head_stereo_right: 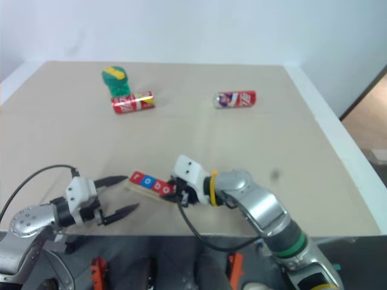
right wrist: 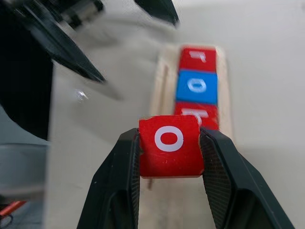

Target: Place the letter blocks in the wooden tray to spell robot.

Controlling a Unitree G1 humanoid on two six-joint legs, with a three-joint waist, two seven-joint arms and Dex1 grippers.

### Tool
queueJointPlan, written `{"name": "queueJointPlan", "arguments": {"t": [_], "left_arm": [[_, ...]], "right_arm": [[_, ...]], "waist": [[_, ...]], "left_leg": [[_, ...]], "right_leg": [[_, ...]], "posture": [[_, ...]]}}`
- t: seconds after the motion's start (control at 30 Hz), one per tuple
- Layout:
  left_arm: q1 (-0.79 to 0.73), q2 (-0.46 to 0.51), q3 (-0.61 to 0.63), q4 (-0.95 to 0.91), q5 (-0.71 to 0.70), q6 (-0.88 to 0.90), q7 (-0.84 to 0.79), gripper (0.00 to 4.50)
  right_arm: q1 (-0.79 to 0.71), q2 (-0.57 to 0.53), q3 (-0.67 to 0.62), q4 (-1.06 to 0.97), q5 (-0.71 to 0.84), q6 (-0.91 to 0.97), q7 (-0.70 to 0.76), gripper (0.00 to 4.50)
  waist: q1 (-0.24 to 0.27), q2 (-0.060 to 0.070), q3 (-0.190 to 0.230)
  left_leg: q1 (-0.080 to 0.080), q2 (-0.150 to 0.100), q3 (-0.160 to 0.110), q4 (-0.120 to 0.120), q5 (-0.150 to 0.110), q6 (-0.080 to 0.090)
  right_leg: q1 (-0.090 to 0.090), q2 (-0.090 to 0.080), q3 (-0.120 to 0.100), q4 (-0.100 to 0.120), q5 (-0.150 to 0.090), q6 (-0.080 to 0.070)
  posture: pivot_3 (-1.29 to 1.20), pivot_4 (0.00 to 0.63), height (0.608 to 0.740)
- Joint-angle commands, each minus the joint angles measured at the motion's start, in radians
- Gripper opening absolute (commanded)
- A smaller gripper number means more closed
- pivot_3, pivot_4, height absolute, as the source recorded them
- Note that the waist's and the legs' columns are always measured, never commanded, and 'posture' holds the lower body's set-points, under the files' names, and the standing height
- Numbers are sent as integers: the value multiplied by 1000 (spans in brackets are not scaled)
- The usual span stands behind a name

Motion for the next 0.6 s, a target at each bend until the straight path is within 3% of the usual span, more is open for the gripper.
{"name": "queueJointPlan", "arguments": {"t": [0.03,0.6], "left_arm": [[12,-6,15,-27,5,-19,16,4500],[0,2,-1,-73,-52,28,-1,4500]], "right_arm": [[-17,5,-1,13,-24,-52,-2,1217],[12,45,2,28,-43,7,-39,1217]], "waist": [[0,0,0],[0,0,0]], "left_leg": [[0,0,0,0,0,0],[0,2,0,0,0,0]], "right_leg": [[0,0,0,0,0,0],[0,3,0,0,0,0]], "posture": [[0,150,740],[0,150,740]]}}
